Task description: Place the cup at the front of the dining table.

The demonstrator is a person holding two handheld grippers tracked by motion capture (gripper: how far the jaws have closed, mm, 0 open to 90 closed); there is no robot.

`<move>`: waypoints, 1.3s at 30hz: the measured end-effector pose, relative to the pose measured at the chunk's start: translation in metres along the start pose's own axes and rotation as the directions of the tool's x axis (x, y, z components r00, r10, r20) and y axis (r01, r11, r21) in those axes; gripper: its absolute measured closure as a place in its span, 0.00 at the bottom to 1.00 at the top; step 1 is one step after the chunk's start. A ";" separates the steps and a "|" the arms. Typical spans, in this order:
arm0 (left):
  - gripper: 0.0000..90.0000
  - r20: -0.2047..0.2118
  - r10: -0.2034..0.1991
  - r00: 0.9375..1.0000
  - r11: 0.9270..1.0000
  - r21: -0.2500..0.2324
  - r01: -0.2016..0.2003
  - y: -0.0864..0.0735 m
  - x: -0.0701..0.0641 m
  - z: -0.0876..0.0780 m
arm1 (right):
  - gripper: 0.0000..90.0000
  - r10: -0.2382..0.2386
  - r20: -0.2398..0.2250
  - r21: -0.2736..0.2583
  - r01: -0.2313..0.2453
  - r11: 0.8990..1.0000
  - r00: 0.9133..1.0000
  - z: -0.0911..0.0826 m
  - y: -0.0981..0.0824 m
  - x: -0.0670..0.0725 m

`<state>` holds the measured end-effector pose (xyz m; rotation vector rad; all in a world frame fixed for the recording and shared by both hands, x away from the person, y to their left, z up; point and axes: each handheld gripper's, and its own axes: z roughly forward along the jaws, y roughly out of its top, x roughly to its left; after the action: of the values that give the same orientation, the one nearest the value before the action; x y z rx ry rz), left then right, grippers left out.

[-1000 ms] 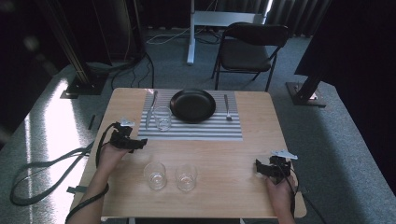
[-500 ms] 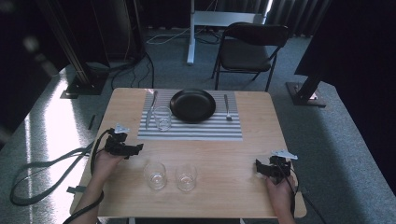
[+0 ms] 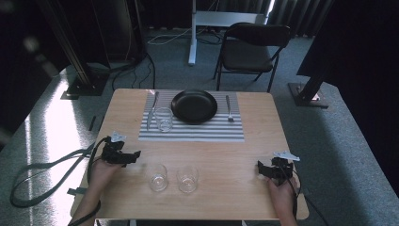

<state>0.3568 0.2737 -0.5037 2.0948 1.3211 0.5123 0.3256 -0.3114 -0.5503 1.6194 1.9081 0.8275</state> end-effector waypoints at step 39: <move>0.17 -0.045 -0.007 0.999 1.000 0.015 0.008 -0.064 -0.009 -0.022 | 0.15 0.006 0.004 0.001 -0.006 1.000 1.000 0.000 0.000 0.001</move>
<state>0.2968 0.2926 -0.5298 2.1012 1.3618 0.5510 0.3251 -0.3108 -0.5502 1.6263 1.9024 0.8256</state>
